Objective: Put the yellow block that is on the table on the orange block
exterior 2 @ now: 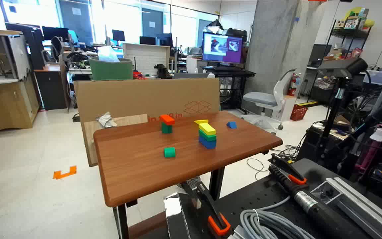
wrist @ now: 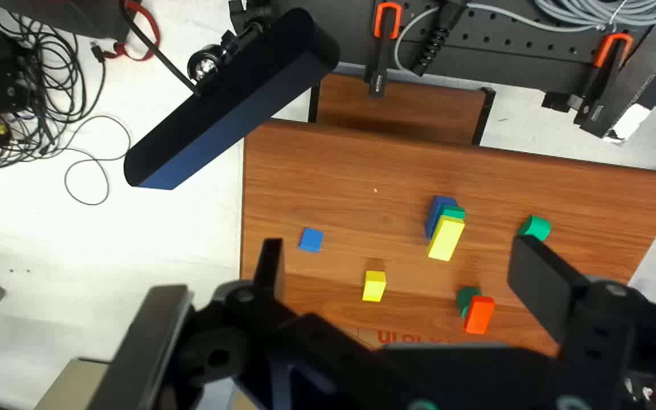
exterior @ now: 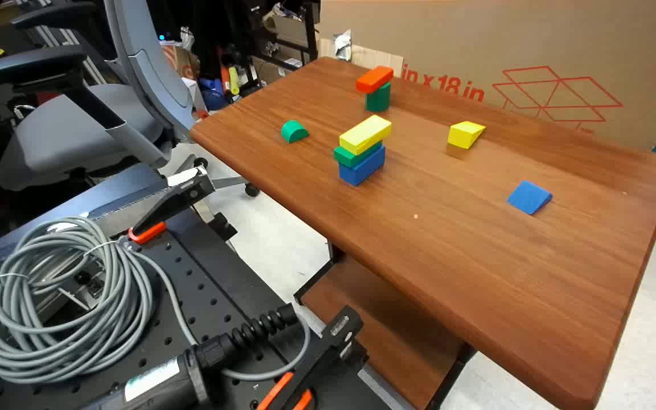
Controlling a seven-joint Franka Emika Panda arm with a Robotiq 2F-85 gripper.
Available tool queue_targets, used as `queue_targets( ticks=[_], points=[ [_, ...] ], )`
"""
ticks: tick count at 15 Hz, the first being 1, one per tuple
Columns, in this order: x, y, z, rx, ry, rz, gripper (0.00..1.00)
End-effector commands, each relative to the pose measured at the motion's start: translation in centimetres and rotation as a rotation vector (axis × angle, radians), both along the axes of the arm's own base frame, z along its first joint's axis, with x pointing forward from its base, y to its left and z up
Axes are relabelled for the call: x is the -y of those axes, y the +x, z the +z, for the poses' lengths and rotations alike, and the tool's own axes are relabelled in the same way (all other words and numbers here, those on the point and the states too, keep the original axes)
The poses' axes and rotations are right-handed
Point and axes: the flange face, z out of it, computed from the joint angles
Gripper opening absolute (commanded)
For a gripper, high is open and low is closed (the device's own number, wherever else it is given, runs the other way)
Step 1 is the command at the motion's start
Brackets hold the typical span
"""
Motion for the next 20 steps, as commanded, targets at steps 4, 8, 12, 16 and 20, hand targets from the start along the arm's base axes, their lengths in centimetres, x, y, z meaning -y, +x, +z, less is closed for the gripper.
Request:
queue_targets(
  ticks=[4,8,12,16,20],
  points=[
    [0.0,0.0,0.1,0.000,0.000,0.000,1.00],
    [0.0,0.0,0.1,0.000,0.000,0.000,1.00],
    [0.0,0.0,0.1,0.000,0.000,0.000,1.00],
    [0.0,0.0,0.1,0.000,0.000,0.000,1.00],
    [-0.4,2.4,-0.6,-0.019,0.014,-0.006,1.00]
  ],
)
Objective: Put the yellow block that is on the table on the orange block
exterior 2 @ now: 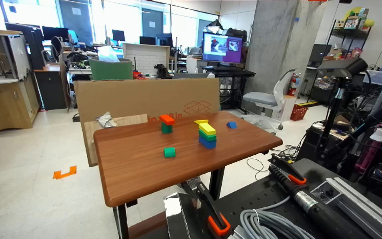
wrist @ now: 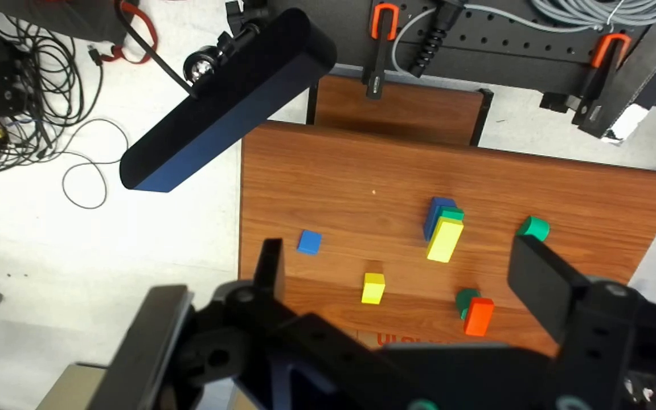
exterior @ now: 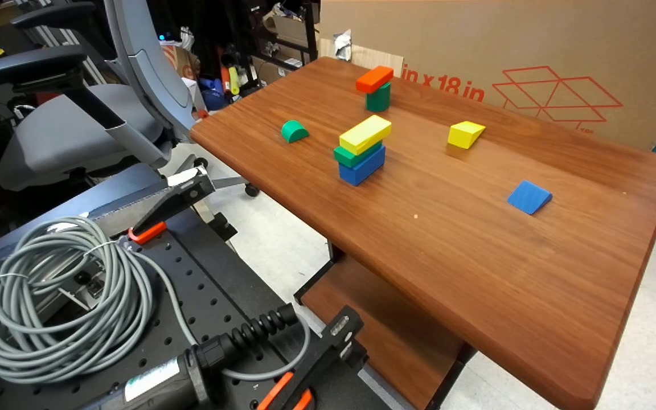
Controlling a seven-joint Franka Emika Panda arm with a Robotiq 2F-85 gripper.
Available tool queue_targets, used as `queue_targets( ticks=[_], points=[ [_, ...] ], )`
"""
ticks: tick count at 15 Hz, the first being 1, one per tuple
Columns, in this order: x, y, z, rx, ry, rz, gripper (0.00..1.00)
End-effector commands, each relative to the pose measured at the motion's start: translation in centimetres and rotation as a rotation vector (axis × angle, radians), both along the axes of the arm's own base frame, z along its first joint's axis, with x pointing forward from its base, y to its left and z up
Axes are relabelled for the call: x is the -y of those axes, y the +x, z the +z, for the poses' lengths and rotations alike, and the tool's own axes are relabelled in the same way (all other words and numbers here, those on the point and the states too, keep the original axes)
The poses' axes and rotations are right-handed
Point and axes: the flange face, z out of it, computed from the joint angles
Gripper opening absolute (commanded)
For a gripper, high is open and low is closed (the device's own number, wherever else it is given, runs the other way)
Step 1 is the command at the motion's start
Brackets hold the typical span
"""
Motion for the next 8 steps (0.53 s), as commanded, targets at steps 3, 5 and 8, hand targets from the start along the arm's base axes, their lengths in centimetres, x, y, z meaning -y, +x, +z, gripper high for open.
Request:
queue_targets(
  ticks=[3,5,8],
  points=[
    [-1.4,5.2,-1.4,-0.016,-0.001,0.049,1.00],
    [-2.5,7.7,-2.3,-0.020,-0.014,0.093,1.00],
    [-3.9,11.8,-4.0,-0.031,-0.004,0.138,1.00]
  ],
)
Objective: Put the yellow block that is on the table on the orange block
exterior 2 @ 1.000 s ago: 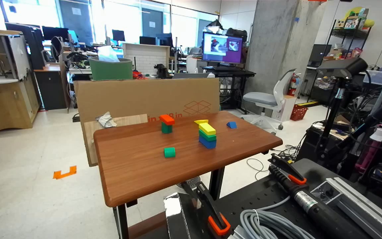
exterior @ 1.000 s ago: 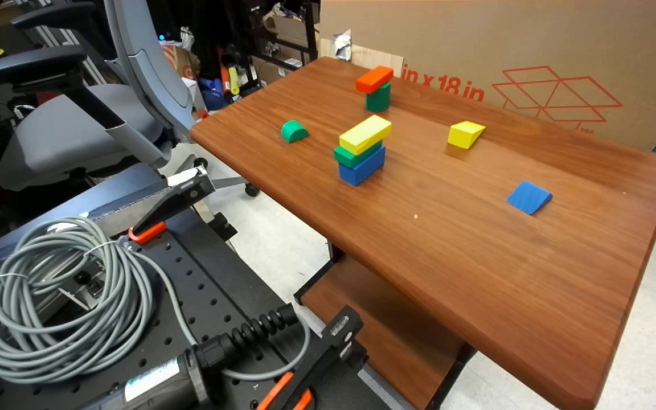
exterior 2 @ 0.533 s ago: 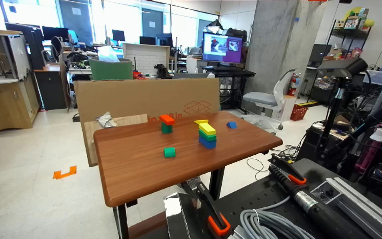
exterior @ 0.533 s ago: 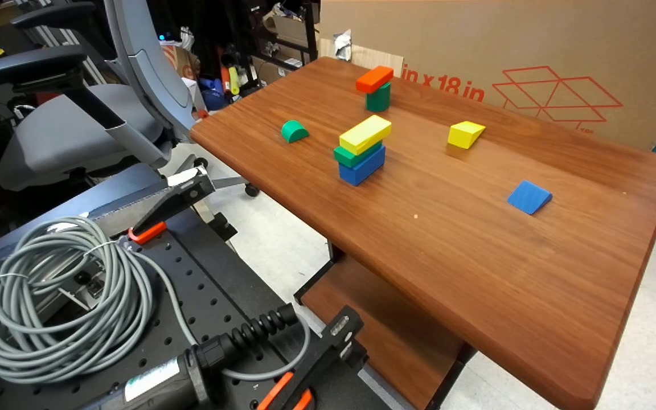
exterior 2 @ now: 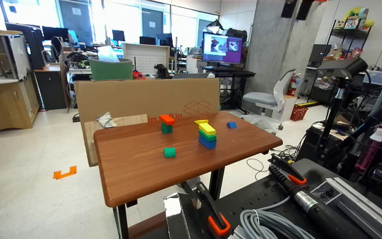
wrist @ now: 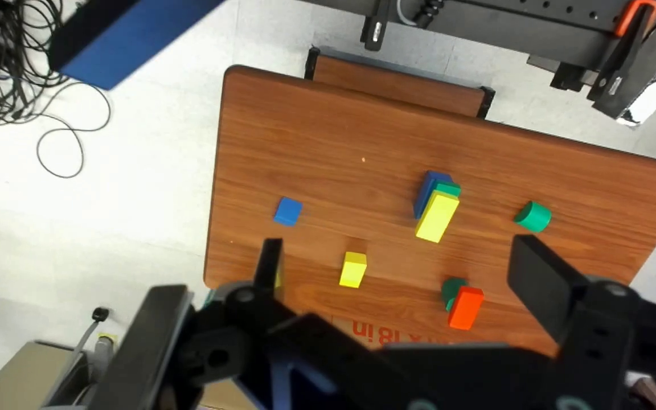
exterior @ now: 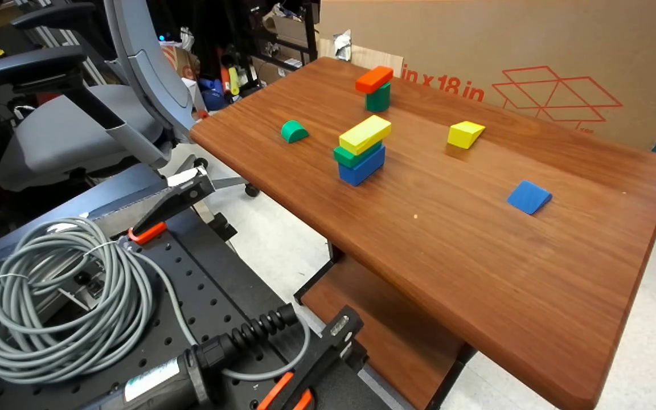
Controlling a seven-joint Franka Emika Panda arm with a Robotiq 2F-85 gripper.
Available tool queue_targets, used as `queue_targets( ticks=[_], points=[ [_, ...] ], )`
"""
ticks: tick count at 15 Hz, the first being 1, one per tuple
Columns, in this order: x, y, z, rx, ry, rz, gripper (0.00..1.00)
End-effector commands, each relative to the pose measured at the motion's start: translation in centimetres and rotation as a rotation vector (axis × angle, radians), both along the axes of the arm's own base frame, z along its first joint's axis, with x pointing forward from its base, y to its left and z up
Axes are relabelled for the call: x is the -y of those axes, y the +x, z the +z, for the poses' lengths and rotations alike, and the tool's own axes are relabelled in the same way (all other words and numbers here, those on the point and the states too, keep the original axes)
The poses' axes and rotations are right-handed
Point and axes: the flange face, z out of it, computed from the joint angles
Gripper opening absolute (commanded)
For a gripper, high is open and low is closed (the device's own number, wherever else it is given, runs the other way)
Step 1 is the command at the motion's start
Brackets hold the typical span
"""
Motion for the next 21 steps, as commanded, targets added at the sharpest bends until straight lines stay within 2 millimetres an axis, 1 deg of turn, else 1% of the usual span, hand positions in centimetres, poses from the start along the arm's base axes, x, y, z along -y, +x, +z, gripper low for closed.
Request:
queue_targets(
  ticks=[1,4,7,9,12,15,17,19,21],
  points=[
    [-1.3,5.9,-1.4,-0.009,0.025,0.049,1.00],
    [-2.1,10.9,-3.2,-0.008,0.058,0.053,1.00],
    [-2.2,15.5,-5.0,-0.025,0.100,0.038,1.00],
    [-1.8,18.3,-6.5,-0.036,0.121,0.028,1.00],
    [-0.8,22.7,-9.7,-0.066,0.107,-0.005,1.00],
    [0.1,26.2,-12.7,-0.107,0.102,-0.017,1.00],
    [0.4,28.2,-14.7,-0.128,0.104,-0.015,1.00],
    [0.4,29.8,-16.3,-0.150,0.120,-0.007,1.00],
    [0.0,30.5,-17.9,-0.186,0.143,0.012,1.00]
  ],
)
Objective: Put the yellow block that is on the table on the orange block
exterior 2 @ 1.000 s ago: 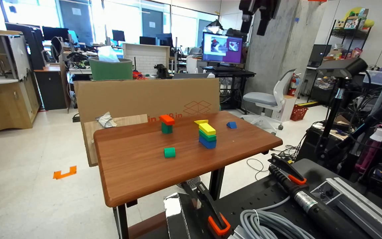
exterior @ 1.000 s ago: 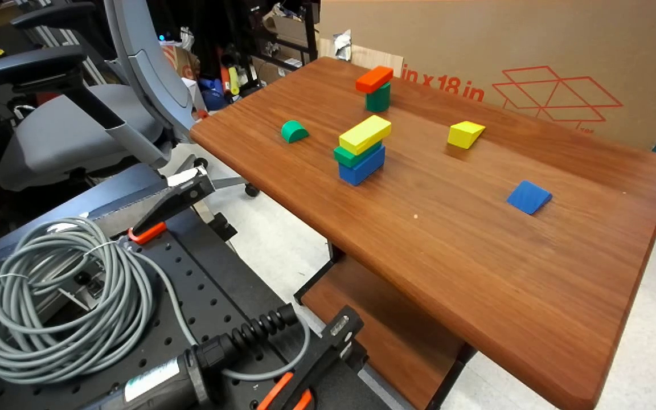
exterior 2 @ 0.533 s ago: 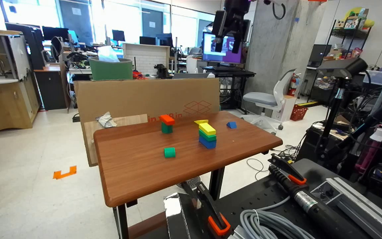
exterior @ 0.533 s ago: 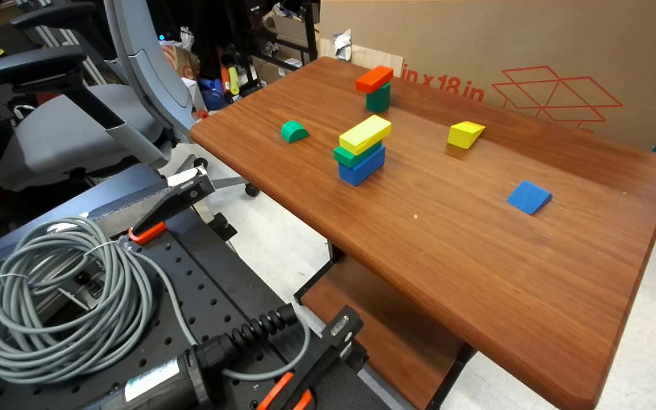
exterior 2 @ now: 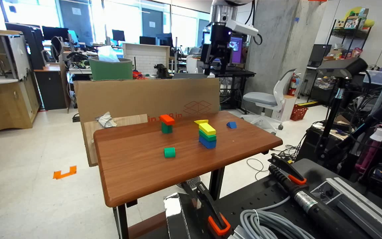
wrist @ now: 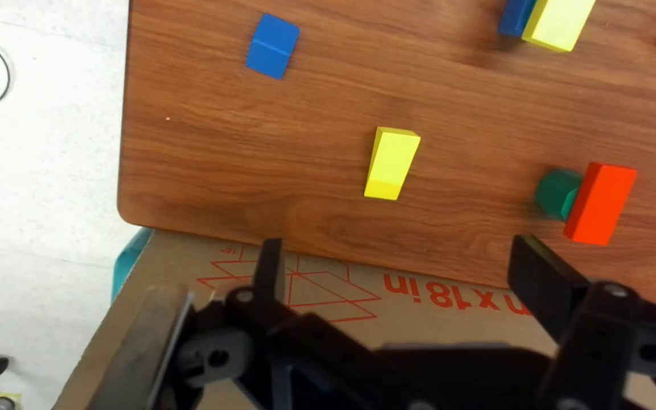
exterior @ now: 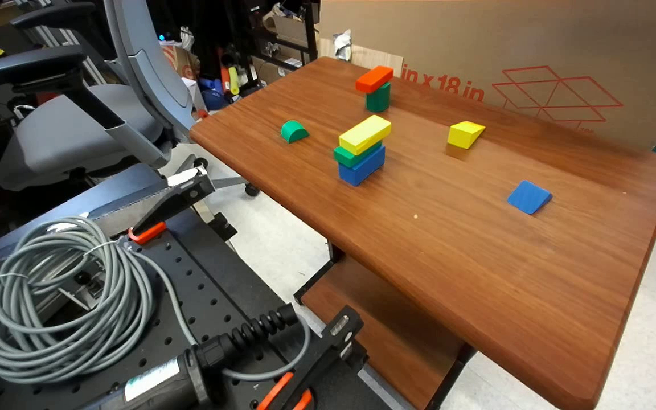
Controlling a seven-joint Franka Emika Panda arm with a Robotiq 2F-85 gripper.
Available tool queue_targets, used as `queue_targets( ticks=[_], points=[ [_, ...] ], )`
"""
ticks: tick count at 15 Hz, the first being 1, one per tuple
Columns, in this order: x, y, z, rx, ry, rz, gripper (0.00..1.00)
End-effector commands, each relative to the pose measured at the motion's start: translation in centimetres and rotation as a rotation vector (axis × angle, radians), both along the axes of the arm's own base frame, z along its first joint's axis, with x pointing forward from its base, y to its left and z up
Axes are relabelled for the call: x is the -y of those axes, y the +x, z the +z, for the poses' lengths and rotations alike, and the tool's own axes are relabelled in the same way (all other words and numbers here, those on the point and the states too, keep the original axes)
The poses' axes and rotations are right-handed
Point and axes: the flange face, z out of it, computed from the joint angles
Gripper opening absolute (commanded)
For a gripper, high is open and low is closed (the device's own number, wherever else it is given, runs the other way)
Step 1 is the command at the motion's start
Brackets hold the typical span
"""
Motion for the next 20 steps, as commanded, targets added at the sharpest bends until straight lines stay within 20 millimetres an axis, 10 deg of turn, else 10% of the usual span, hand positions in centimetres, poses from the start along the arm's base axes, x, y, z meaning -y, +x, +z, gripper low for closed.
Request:
queue_targets(
  ticks=[1,20],
  points=[
    [-0.4,2.3,-1.9,-0.056,0.058,0.019,1.00],
    [-2.1,4.1,-13.8,-0.028,0.061,-0.108,1.00]
  ],
)
